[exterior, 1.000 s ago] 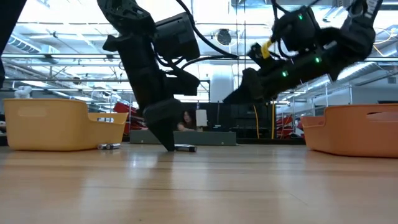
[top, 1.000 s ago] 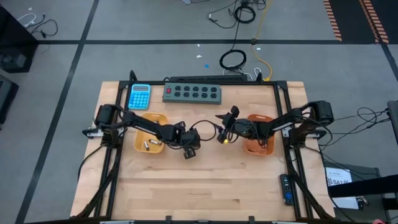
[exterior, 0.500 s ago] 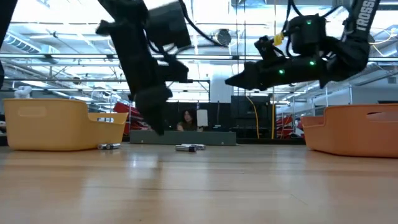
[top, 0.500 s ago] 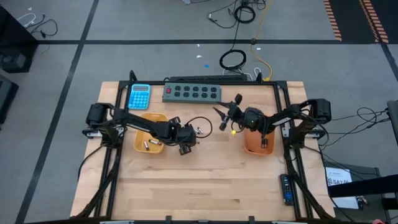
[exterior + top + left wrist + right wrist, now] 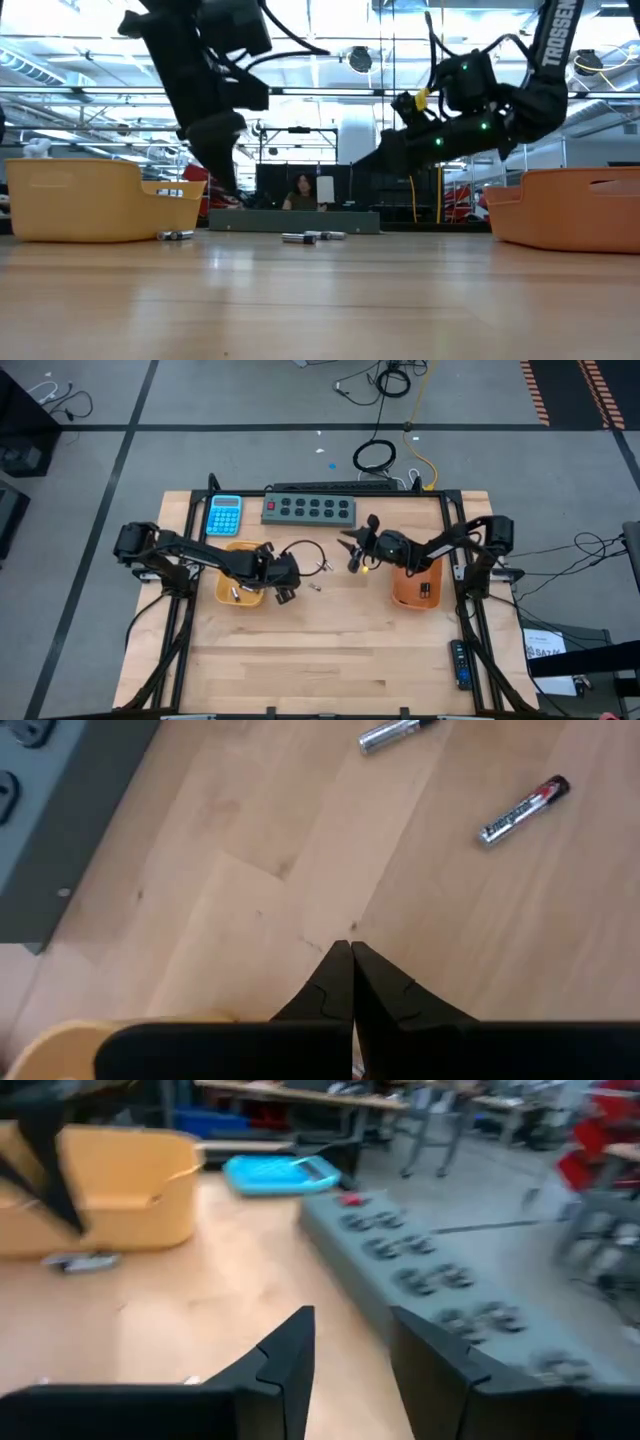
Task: Sort batteries
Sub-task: Put the white battery into the yellow bin
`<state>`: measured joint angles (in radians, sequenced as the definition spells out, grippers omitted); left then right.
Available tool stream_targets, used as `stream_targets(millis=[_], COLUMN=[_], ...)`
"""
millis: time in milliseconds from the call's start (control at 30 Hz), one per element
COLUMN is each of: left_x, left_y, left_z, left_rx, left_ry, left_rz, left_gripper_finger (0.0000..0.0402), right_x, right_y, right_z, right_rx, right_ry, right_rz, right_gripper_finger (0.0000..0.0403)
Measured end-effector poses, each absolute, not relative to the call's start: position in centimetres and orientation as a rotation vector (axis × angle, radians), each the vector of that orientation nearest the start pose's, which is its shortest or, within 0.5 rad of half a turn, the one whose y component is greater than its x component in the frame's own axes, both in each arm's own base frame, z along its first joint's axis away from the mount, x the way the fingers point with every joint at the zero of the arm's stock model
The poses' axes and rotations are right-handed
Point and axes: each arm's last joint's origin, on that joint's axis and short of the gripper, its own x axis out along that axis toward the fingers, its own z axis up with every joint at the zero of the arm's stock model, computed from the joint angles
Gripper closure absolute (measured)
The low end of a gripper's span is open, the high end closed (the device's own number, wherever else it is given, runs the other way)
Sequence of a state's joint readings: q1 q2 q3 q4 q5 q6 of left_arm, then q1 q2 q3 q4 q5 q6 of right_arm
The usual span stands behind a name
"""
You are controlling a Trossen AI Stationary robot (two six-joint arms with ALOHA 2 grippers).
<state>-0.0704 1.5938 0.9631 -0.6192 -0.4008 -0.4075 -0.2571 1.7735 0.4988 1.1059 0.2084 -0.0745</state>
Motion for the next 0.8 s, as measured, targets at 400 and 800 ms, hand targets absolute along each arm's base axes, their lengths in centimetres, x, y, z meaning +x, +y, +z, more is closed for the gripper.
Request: stream_targets(millis=[400,800], left_x=[25.6,26.5], left_y=[-1.6,-0.6], left_z=[22.7,23.8], left_rx=[-0.253,-0.290], left_ry=[1.159,0.968], left_rz=[0.268,0.420], left_gripper_finger=[0.0401,0.0324], right_x=[29.0,29.2], right_y=[-6.9,-5.9], right_z=[12.5,12.8], right_rx=[-0.158,-0.236], right_ry=[0.207,0.198], right_rz=[-0.238,-0.256], right_gripper_finger=[0.0284,0.0284])
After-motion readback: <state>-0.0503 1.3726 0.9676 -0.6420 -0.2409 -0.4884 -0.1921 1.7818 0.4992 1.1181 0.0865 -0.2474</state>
